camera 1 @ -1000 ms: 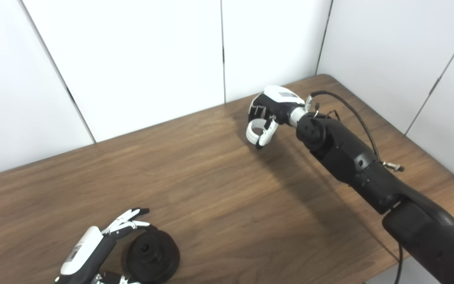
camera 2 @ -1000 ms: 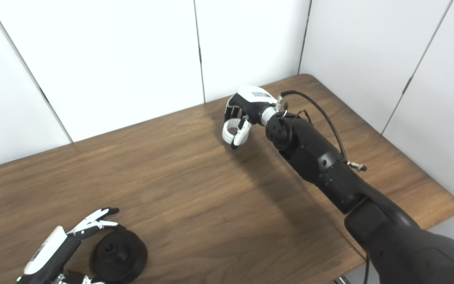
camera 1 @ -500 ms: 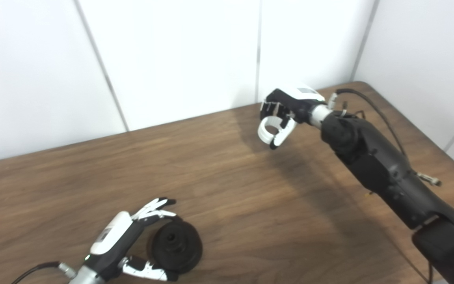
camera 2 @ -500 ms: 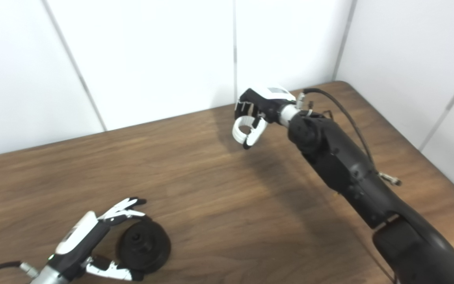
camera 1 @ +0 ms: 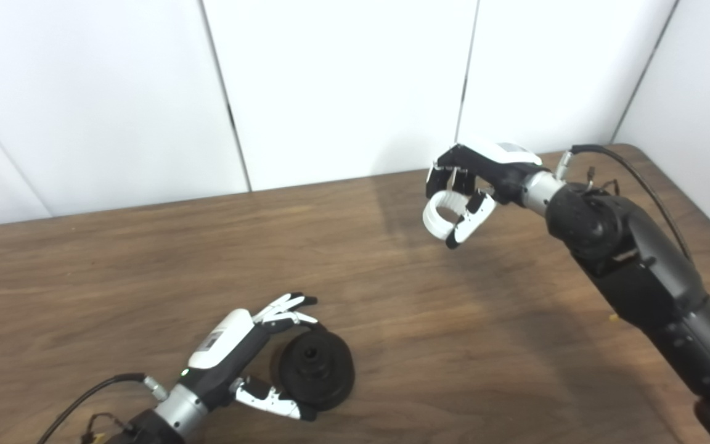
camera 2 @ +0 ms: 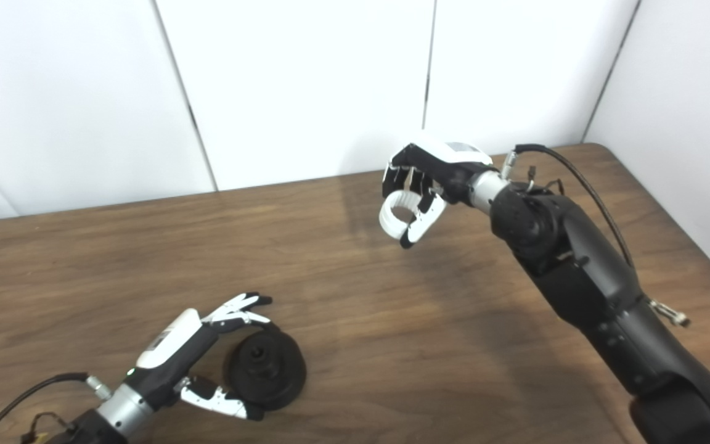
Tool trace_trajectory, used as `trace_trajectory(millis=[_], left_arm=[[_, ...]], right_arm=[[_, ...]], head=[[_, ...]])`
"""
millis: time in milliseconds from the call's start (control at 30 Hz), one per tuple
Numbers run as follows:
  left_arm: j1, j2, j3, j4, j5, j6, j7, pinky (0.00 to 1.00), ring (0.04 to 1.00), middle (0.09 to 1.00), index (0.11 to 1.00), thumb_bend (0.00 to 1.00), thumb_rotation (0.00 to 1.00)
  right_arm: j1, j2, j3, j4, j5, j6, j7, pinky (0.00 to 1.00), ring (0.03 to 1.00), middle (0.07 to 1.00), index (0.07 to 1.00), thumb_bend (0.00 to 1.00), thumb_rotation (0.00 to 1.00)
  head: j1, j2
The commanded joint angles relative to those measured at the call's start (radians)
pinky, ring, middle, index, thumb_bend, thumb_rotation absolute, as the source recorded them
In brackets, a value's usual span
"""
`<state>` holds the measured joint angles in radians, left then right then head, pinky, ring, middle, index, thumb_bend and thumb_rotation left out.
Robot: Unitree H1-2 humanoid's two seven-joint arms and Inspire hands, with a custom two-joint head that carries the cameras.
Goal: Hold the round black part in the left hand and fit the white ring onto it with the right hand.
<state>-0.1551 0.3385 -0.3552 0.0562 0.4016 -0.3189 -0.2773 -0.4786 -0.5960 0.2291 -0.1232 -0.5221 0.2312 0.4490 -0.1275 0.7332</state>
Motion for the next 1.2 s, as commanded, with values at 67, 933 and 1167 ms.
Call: trace_trajectory(millis=[67, 933, 1167], left_arm=[[-0.001, -0.008, -0.024, 0.039, 0.046, 0.051, -0.024, 0.85, 0.961, 0.93, 0.484, 0.52, 0.07], [-0.031, -0.064, -0.055, 0.061, 0.109, 0.104, 0.003, 0.82, 0.956, 0.921, 0.483, 0.52, 0.07], [-0.031, -0.071, -0.062, 0.065, 0.137, 0.111, 0.011, 0.8, 0.953, 0.92, 0.483, 0.52, 0.07]], right_arm=[[-0.023, -0.02, -0.016, -0.085, 0.018, -0.014, 0.03, 0.42, 0.434, 0.493, 0.495, 0.52, 0.0], [0.044, 0.07, 0.028, -0.297, 0.069, -0.033, 0.12, 0.35, 0.409, 0.492, 0.51, 0.52, 0.0], [0.045, 0.119, 0.055, -0.296, 0.07, -0.046, 0.134, 0.35, 0.411, 0.488, 0.512, 0.52, 0.0]], head=[[0.018, 0.007], [0.15, 0.041], [0.168, 0.049]])
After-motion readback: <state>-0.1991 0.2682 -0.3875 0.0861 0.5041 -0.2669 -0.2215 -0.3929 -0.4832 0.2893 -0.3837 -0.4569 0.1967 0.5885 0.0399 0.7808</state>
